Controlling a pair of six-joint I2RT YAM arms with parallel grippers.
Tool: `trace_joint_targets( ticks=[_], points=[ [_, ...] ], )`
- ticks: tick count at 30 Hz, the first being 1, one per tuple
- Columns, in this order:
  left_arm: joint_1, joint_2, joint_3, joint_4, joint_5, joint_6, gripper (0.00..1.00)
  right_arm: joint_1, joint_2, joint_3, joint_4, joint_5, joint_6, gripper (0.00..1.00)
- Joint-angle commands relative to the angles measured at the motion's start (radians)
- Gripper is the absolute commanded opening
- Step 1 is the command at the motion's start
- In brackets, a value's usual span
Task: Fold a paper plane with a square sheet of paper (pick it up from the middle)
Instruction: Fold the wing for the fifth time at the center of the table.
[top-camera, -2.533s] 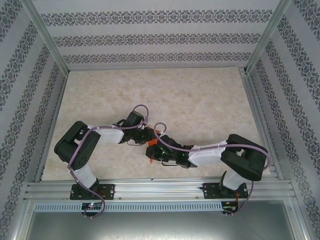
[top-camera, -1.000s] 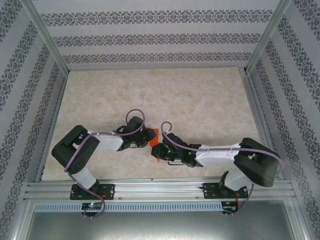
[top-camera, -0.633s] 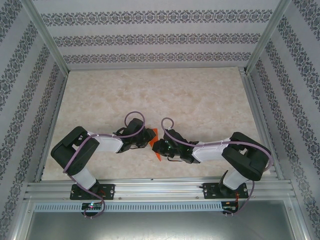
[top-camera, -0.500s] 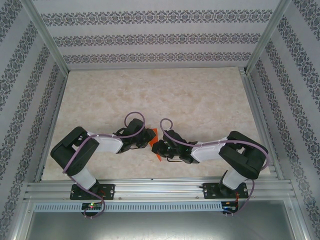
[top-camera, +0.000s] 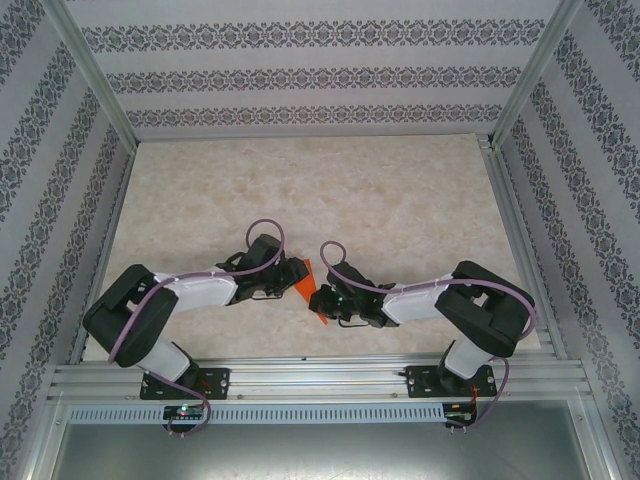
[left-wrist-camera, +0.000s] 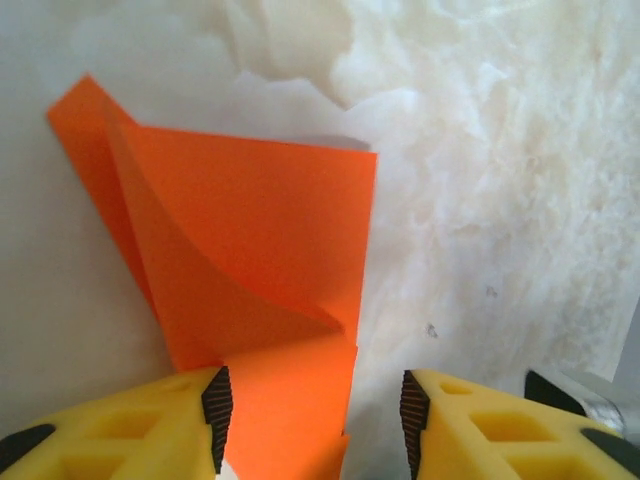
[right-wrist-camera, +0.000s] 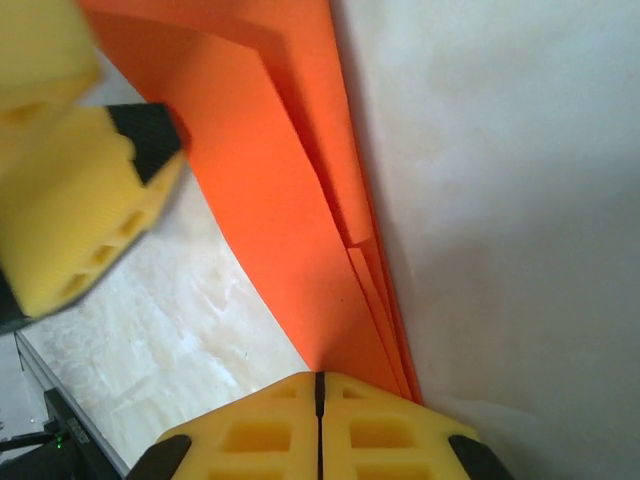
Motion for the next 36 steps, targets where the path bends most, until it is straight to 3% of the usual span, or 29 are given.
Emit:
trace_joint_targets(
  ticks=[1, 9, 25, 36],
  points=[
    [0.024, -0.049, 0.051, -0.080, 0.088, 0.208, 0.53, -0.020, 0.034, -0.030, -0.131, -0.040, -0.052, 0.06],
    [0.025, -0.052, -0.005, -0.011, 0.186, 0.295, 0.51, -0.037, 0.071, -0.006, -0.127, -0.074, -0.055, 0.06],
    [0.029, 0.061, -0.004, 0.140, 0.205, 0.340, 0.50, -0.039, 0.087, -0.028, -0.120, -0.080, -0.041, 0.06],
    [0.134, 0.160, -0.005, 0.168, 0.210, 0.365, 0.49, -0.039, 0.087, -0.027, -0.216, -0.084, -0.080, 0.00]
  ],
)
